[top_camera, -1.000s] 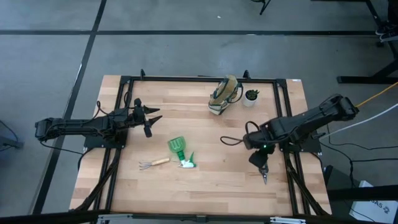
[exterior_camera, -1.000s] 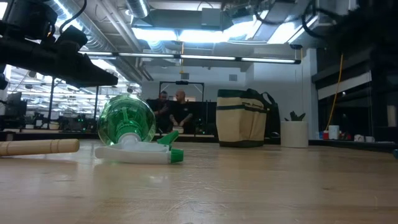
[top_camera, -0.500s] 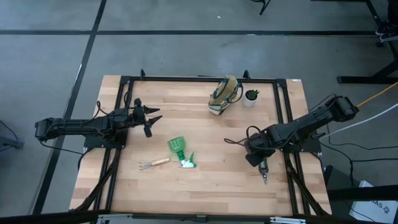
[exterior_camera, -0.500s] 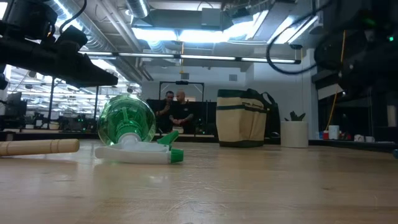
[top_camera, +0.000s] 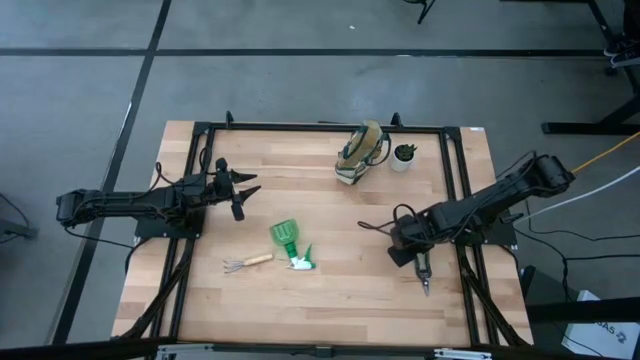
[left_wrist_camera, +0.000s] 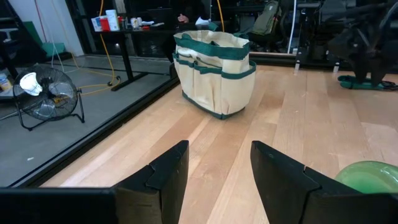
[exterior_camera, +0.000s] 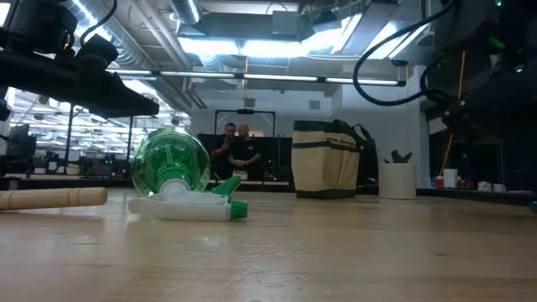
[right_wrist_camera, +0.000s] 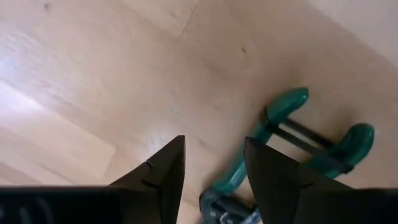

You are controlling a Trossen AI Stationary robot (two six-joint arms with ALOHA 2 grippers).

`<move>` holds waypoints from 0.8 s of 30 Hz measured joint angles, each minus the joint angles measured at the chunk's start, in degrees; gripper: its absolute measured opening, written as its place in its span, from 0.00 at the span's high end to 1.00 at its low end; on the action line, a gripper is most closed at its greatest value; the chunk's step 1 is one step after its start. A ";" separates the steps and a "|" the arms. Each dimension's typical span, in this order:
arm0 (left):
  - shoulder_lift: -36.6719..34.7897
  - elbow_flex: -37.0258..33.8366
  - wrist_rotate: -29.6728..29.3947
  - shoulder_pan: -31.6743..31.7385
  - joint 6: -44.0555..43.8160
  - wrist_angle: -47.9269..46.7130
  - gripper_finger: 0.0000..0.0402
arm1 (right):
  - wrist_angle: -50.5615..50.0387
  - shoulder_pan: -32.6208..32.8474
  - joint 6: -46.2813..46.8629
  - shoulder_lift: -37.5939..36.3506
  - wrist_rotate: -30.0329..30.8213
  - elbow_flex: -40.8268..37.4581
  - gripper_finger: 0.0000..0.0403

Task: Pick & Place Garden tools in Gardening bag
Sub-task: Put the green shear scissors into the brown gardening bag

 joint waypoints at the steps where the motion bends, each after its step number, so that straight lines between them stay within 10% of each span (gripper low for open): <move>1: 0.02 0.00 0.00 0.00 0.00 0.00 0.58 | 0.11 0.00 0.14 0.30 0.41 0.02 0.58; 24: 0.01 0.00 0.02 -0.01 0.00 0.00 0.58 | -3.98 1.42 0.52 0.13 -12.06 1.03 0.58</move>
